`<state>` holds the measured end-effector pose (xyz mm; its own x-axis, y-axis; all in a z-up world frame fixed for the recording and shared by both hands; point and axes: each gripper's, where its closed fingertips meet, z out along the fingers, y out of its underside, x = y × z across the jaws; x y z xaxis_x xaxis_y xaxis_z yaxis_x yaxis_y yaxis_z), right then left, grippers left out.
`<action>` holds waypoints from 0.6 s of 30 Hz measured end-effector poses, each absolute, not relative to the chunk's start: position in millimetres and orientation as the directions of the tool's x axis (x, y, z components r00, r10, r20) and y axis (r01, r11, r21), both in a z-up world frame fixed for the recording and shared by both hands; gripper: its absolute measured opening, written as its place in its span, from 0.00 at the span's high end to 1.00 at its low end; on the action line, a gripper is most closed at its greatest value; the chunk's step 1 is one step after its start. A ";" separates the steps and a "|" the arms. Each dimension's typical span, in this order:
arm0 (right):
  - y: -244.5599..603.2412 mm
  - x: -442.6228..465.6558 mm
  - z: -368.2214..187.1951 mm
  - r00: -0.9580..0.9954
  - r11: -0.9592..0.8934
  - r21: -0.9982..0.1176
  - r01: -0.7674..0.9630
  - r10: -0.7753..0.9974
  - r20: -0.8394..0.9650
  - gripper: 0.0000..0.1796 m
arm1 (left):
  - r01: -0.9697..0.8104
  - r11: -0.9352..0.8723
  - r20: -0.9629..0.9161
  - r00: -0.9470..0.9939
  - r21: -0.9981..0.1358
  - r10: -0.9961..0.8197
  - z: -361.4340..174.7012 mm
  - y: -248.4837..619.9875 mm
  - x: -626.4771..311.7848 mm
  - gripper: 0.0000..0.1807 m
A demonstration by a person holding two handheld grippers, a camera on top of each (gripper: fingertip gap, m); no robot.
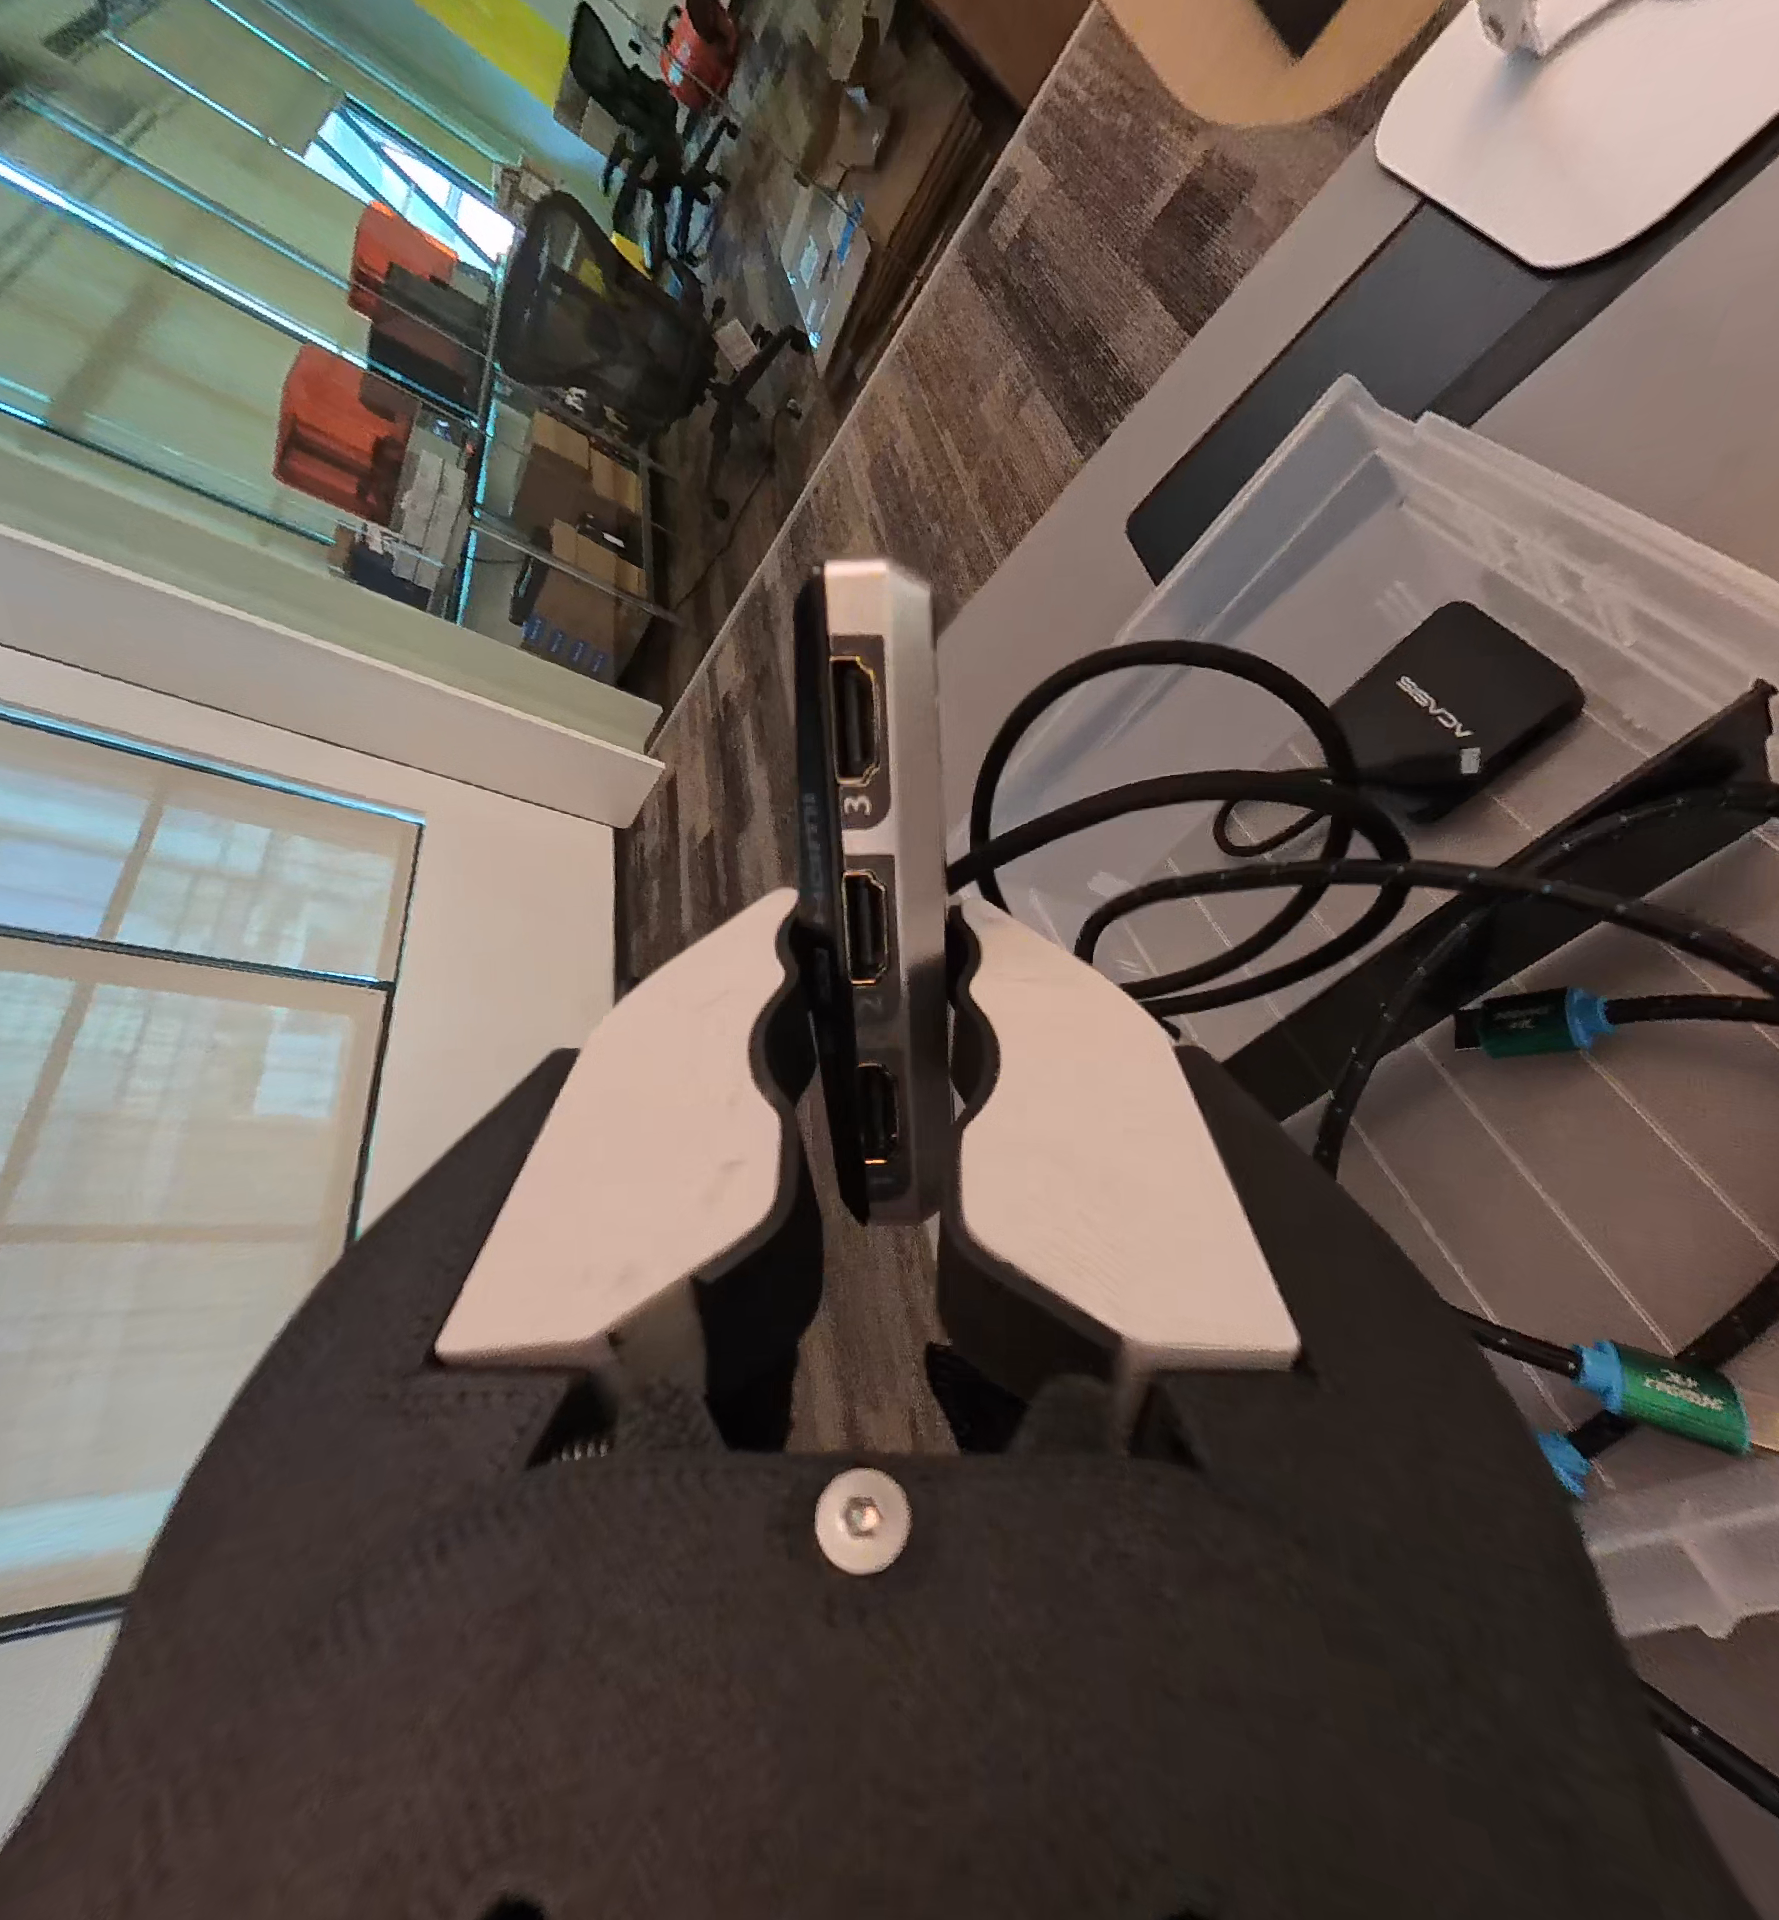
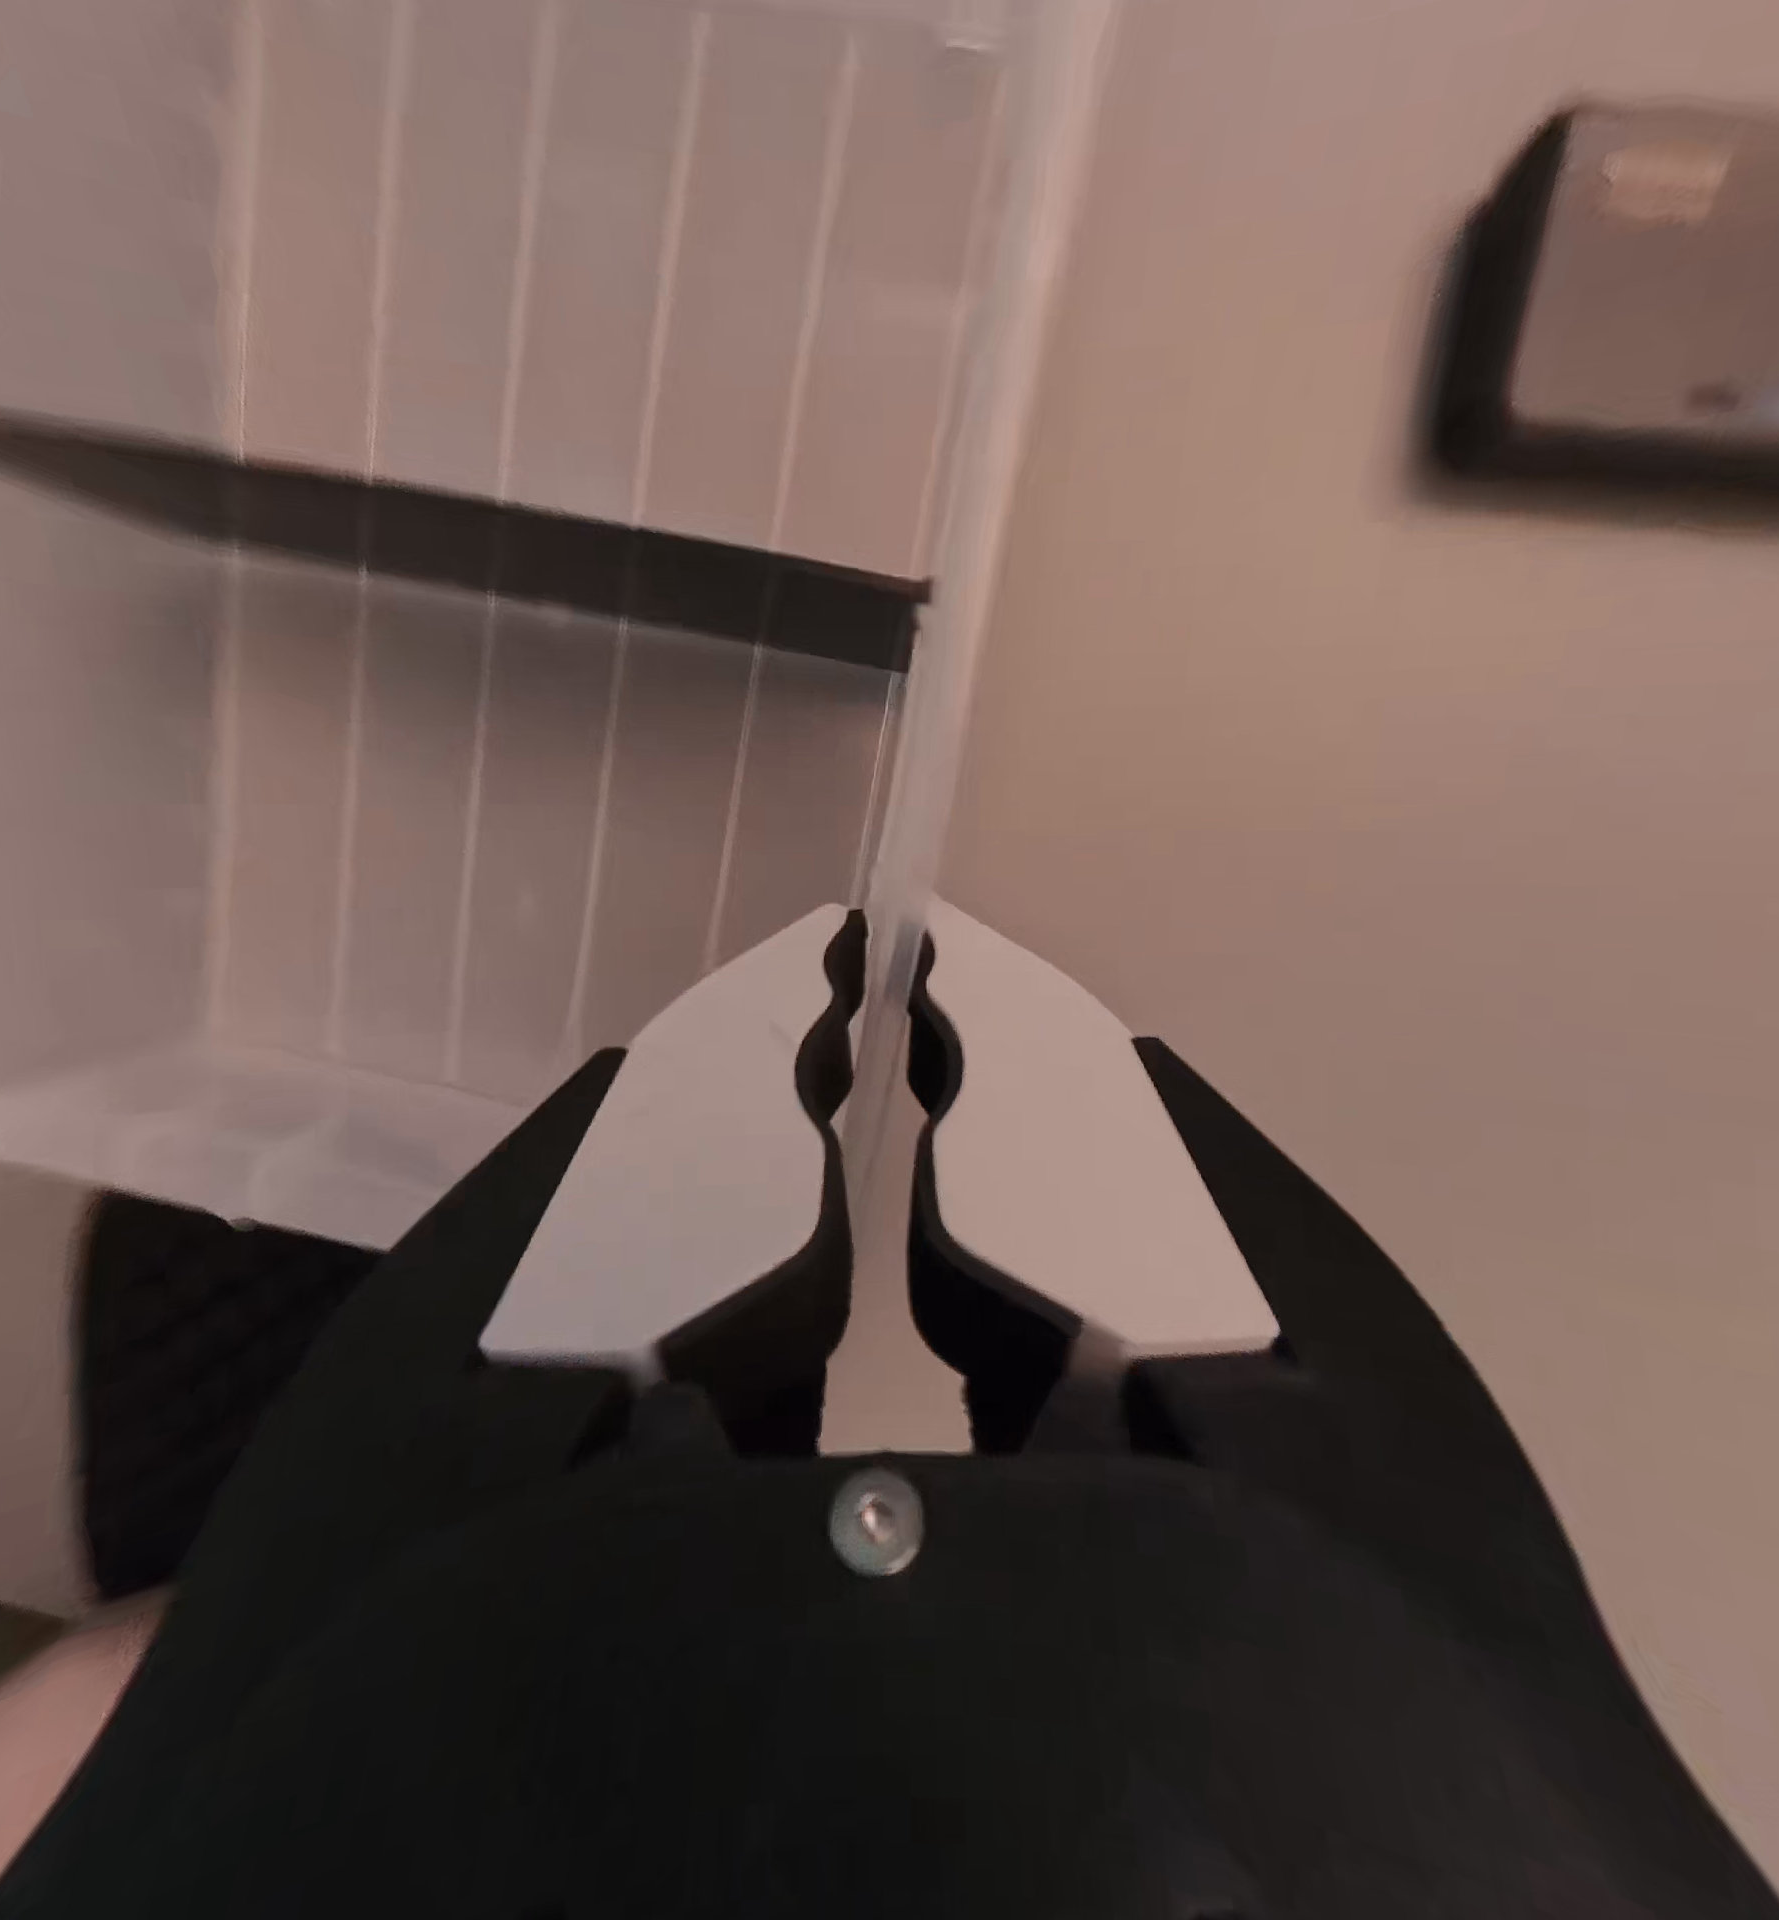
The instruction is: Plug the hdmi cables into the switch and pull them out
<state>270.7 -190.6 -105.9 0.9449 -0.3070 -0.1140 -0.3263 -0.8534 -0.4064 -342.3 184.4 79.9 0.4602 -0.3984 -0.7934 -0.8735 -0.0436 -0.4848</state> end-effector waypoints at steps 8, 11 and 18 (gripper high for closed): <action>-189.7 276.1 -95.7 0.920 -0.821 -0.418 -0.389 -0.370 -0.128 0.91 | -0.852 0.020 -0.816 0.495 -0.524 -0.297 115.0 167.3 -341.6 0.88; -181.5 283.0 -69.5 0.924 -0.775 -0.524 -0.354 -0.376 -0.068 0.88 | -0.817 0.076 -0.810 0.548 -0.572 -0.209 143.5 154.1 -344.6 0.89; -145.6 270.4 50.5 0.898 -0.560 -0.827 0.051 -0.337 0.284 0.80 | -0.713 0.292 -0.771 0.591 -0.637 -0.238 181.1 102.2 -305.3 0.88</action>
<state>270.4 -145.6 50.5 0.8976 -0.3372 0.2840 0.0510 -0.5604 -0.8266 -305.3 102.2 181.1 0.5908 -0.2382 -0.7709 -0.7134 0.2923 -0.6369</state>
